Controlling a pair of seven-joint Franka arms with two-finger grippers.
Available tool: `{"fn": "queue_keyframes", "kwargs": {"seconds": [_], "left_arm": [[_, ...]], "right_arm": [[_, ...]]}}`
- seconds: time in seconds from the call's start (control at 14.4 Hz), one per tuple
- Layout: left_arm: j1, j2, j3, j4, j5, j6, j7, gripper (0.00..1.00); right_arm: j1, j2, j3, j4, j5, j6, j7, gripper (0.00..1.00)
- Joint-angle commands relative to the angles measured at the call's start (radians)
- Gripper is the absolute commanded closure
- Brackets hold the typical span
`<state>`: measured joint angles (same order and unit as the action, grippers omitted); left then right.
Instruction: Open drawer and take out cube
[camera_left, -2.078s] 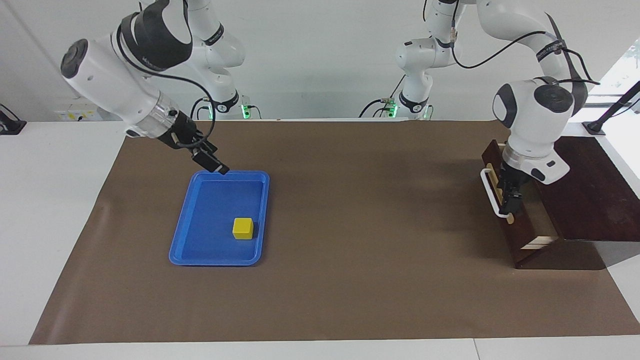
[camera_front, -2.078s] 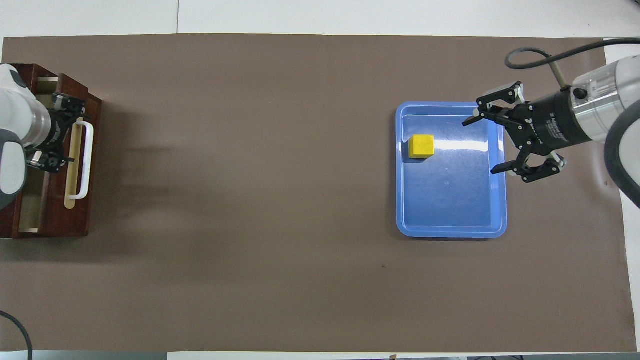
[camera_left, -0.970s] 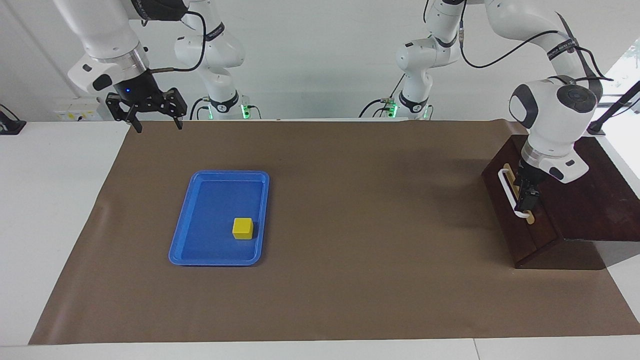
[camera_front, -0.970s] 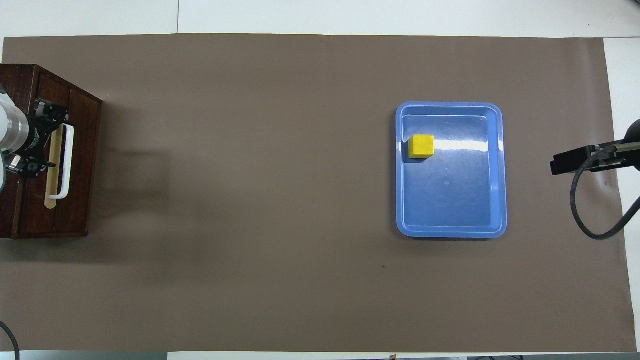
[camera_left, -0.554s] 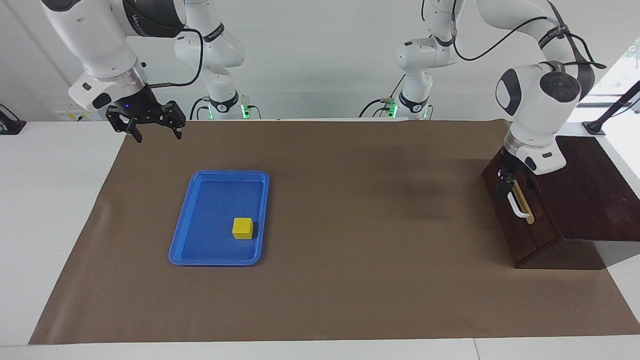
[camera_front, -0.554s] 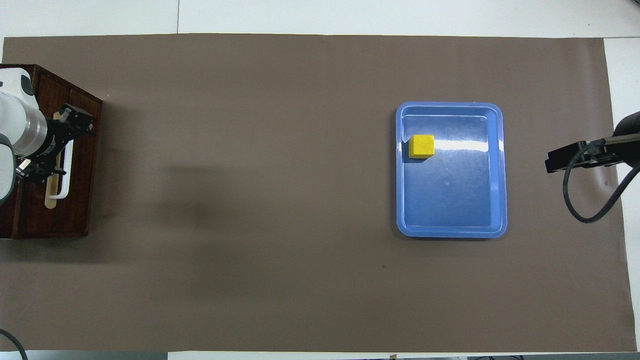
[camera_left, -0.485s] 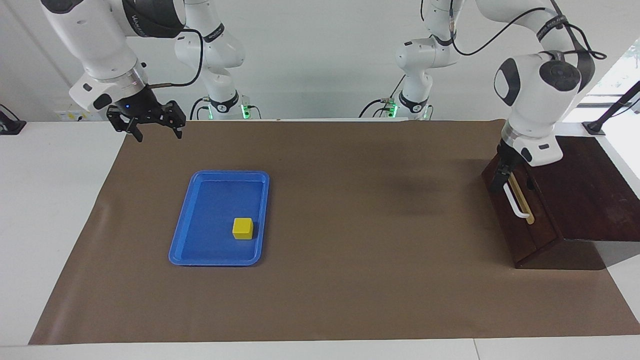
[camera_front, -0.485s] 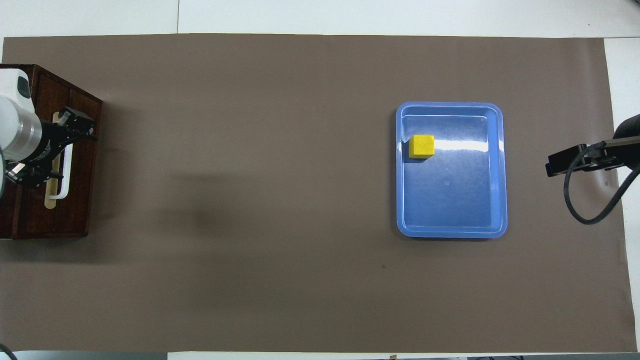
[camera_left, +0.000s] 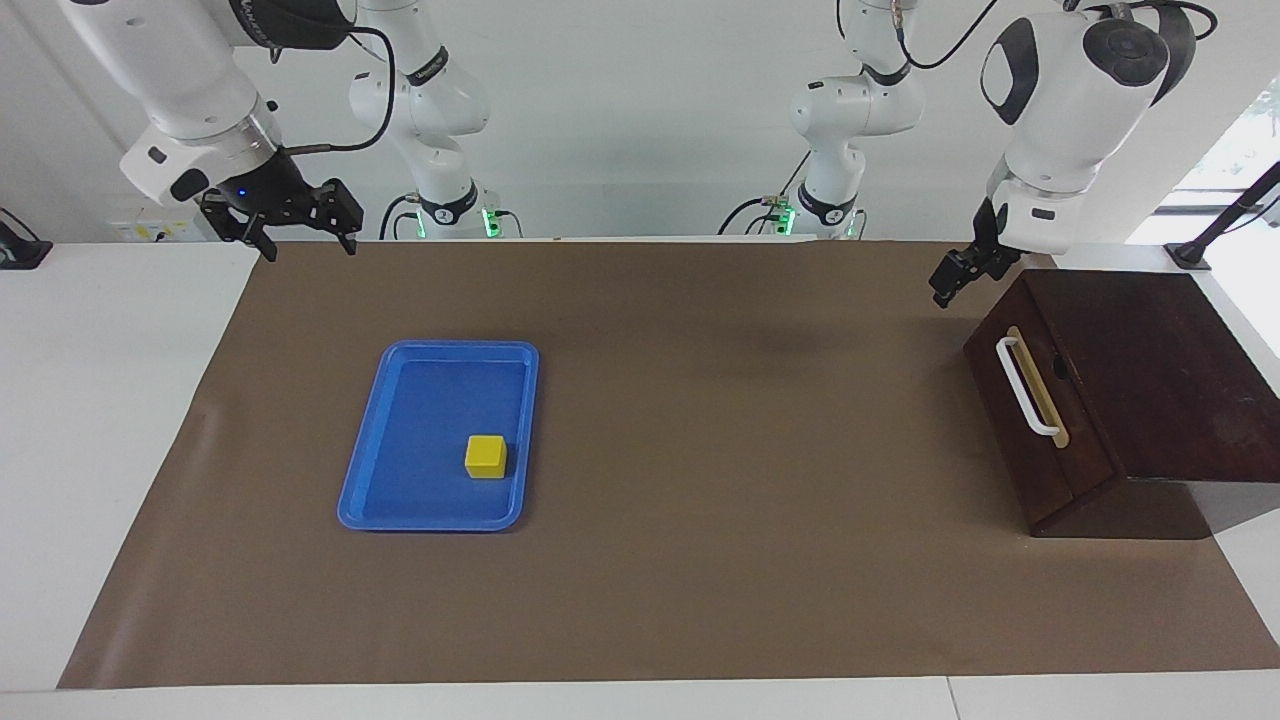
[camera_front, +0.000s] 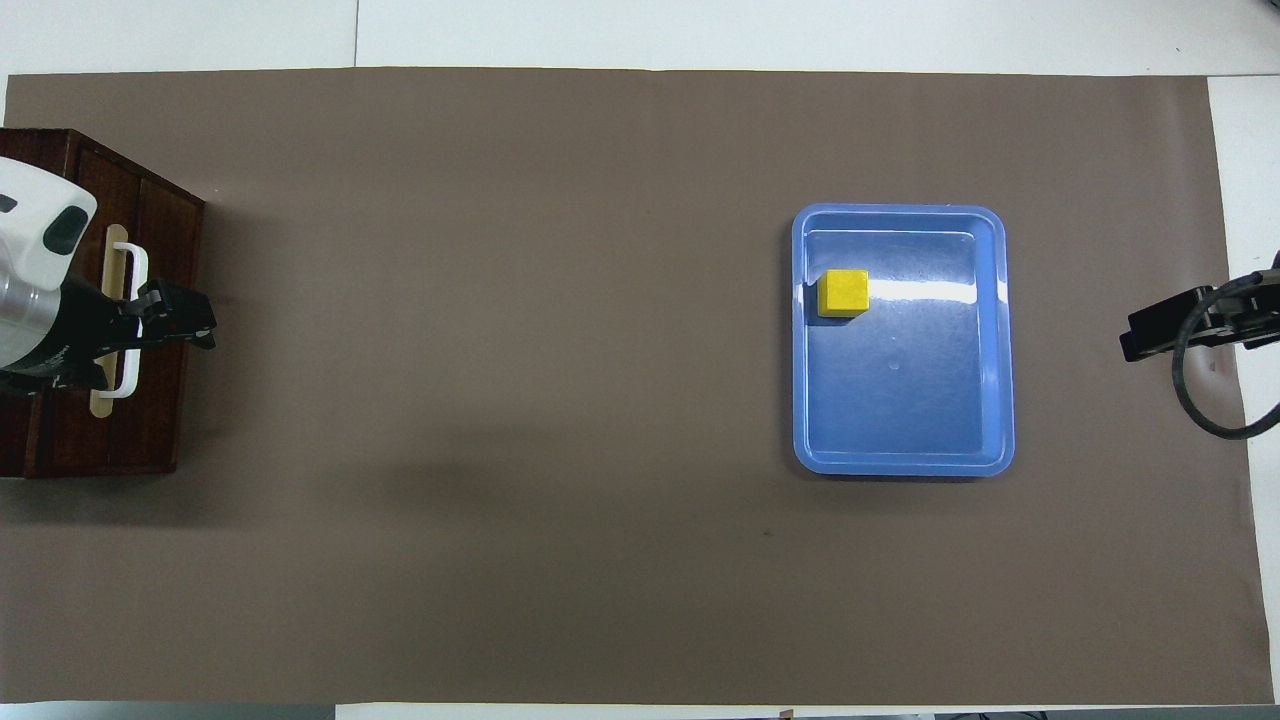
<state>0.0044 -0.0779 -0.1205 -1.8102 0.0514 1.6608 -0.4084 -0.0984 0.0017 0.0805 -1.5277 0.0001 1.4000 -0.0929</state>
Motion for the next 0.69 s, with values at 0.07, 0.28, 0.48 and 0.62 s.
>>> {"fn": "queue_keyframes", "kwargs": {"seconds": [0.07,0.28,0.48,0.62], "left_arm": [[0.003,0.107,0.004,0.141,-0.042,-0.091,0.150,0.00],[0.029,0.122,-0.047,0.147,-0.044,-0.098,0.152,0.00],[0.025,0.124,-0.038,0.166,-0.044,-0.110,0.154,0.00],[0.016,0.121,-0.034,0.170,-0.044,-0.113,0.154,0.00]], "right_arm": [[-0.015,-0.037,0.010,-0.067,-0.022,0.019,-0.022,0.00],[-0.014,-0.037,0.010,-0.068,-0.022,0.025,-0.024,0.00],[-0.011,-0.034,0.010,-0.060,-0.044,0.034,-0.025,0.00],[0.003,-0.035,0.010,-0.066,-0.065,0.050,-0.022,0.00]]}}
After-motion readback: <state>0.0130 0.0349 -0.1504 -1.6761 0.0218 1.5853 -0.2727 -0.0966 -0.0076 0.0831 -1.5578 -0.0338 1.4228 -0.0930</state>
